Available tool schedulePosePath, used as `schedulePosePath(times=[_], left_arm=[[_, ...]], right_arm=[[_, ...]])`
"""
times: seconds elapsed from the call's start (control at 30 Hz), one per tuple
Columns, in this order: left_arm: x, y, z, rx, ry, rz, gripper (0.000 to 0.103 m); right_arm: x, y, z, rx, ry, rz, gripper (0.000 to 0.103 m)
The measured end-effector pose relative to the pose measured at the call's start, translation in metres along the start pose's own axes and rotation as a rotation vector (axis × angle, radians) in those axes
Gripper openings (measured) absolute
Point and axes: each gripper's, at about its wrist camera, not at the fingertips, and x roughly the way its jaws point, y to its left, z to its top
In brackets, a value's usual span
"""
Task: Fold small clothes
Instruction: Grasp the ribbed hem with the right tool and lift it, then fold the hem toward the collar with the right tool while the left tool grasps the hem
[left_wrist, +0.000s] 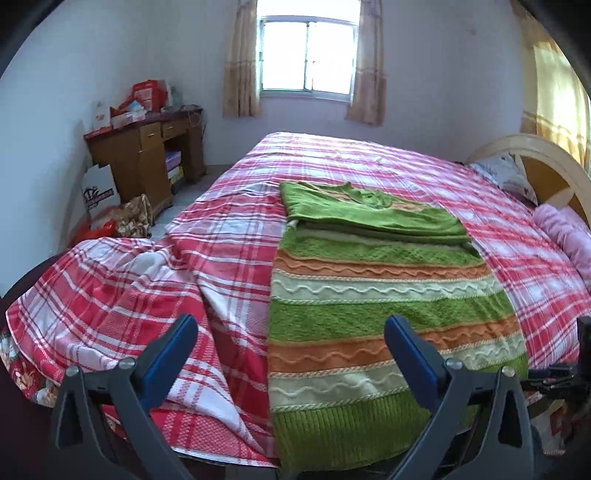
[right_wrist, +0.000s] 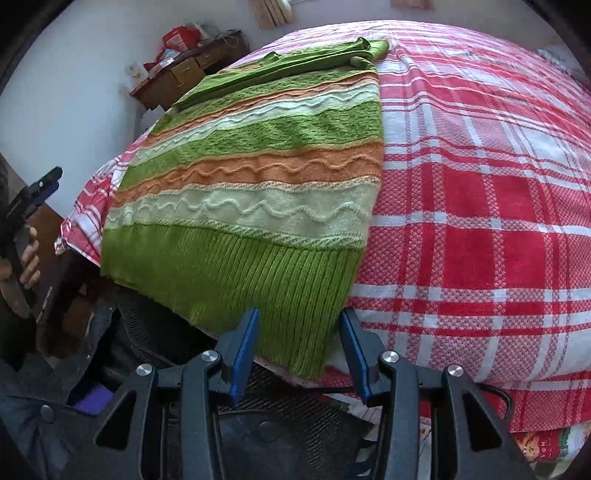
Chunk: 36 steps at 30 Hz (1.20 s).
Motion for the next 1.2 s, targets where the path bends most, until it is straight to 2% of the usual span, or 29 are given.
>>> schedulePosePath(times=[0.13, 0.17, 0.27, 0.37, 0.47, 0.57, 0.6, 0.67, 0.83, 0.9, 1.07, 1.2], left_arm=[[0.000, 0.011, 0.001, -0.045, -0.002, -0.014, 0.103], [0.001, 0.013, 0.001, -0.056, -0.002, -0.021, 0.103], [0.002, 0.019, 0.001, -0.093, 0.002, -0.037, 0.103], [0.003, 0.024, 0.002, -0.097, 0.004, -0.023, 0.103], [0.002, 0.027, 0.005, -0.079, -0.005, -0.003, 0.103], [0.003, 0.030, 0.014, -0.065, -0.014, 0.014, 0.103], [0.004, 0.032, 0.018, -0.064, -0.018, 0.019, 0.103], [0.007, 0.036, 0.025, -0.070, -0.021, 0.018, 0.103], [0.011, 0.044, 0.039, -0.066, -0.039, 0.011, 0.103], [0.014, 0.048, 0.041, -0.064, -0.033, 0.000, 0.103], [0.025, 0.051, 0.033, -0.044, 0.028, -0.042, 0.103], [0.029, 0.038, 0.024, 0.055, 0.070, -0.128, 0.103]], right_arm=[[0.002, 0.000, -0.002, 0.009, 0.010, 0.042, 0.046], [0.002, 0.000, -0.002, 0.005, 0.016, 0.044, 0.043], [0.011, 0.000, 0.003, -0.003, 0.045, 0.026, 0.018], [0.010, -0.004, 0.010, 0.001, 0.082, 0.086, 0.011], [-0.001, 0.000, 0.024, 0.018, 0.108, 0.192, 0.011], [-0.019, 0.005, 0.051, 0.017, 0.062, 0.274, 0.008], [-0.026, 0.003, 0.063, 0.029, 0.029, 0.304, 0.004], [-0.034, -0.001, 0.089, 0.071, -0.043, 0.345, 0.004], [-0.030, -0.038, 0.144, 0.220, -0.203, 0.312, 0.004], [-0.016, -0.054, 0.158, 0.275, -0.241, 0.231, 0.004], [0.026, -0.072, 0.167, 0.332, -0.208, 0.146, 0.004], [0.034, -0.073, 0.163, 0.329, -0.201, 0.131, 0.004]])
